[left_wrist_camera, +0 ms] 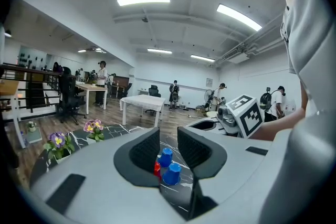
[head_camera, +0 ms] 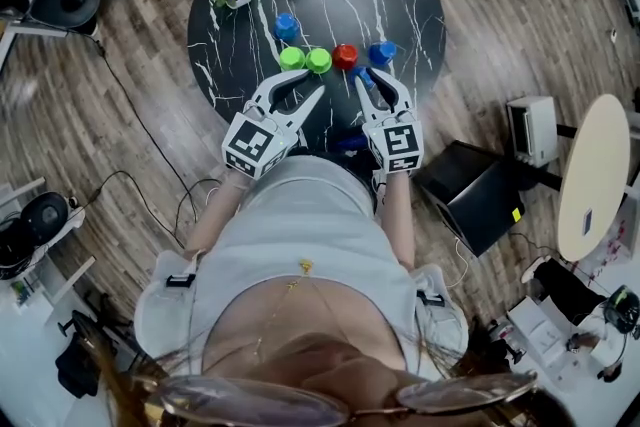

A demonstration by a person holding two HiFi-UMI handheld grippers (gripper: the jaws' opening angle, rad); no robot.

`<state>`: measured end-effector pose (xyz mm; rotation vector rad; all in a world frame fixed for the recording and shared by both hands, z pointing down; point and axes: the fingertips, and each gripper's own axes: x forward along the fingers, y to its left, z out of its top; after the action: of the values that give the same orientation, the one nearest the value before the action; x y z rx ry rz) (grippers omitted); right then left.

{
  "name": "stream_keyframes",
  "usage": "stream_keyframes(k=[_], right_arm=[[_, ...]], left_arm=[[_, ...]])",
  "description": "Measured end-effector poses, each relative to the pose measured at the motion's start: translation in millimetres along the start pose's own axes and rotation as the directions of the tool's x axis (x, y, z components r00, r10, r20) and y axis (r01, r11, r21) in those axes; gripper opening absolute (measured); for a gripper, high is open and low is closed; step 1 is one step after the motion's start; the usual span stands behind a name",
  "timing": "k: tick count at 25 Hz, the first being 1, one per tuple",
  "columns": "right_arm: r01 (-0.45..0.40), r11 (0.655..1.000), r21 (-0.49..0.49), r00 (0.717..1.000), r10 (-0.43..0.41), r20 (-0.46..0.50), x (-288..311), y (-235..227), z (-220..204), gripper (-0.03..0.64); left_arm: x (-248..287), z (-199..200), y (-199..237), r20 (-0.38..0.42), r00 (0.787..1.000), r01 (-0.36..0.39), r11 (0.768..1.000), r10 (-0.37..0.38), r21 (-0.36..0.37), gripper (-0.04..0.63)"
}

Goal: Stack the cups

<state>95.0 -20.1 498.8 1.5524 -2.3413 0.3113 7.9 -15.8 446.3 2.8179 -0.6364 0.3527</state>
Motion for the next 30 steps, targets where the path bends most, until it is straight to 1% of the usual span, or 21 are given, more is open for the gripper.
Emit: stream_keyframes(k=[6,11,16,26,30], right_arm=[[0.015,1.000,-0.005,0.998,-0.016,-0.064,2,-13,-25,0.083],[0.017,1.000,-0.007,0.992,-0.018,-0.123,5,-22,-47,0.083],[-0.001,1.000,-0.012,0.983,-0.001,-0.186,11,-26,-66,0.098],[-0.048,0.999,-0.005,0.950,0.045,-0.310,28,-32,-102,0.164],[-0.069,0.997,-0.015,0.929,0.059,-0.364,33,-34,-117,0.190]], left_arm=[[0,-3,0,-0.004,1.000,-0.019,1.000,0.019,-0.005,0.106],[-3,-5,3,-0.005,0.999,-0.050,0.999,0.050,-0.020,0.106],[-8,-7,6,-0.007,0.996,-0.089,0.995,0.089,-0.035,0.106],[-12,-13,11,-0.019,0.987,-0.158,0.986,0.157,-0.061,0.107],[-12,-15,12,-0.023,0.985,-0.175,0.982,0.174,-0.074,0.107]])
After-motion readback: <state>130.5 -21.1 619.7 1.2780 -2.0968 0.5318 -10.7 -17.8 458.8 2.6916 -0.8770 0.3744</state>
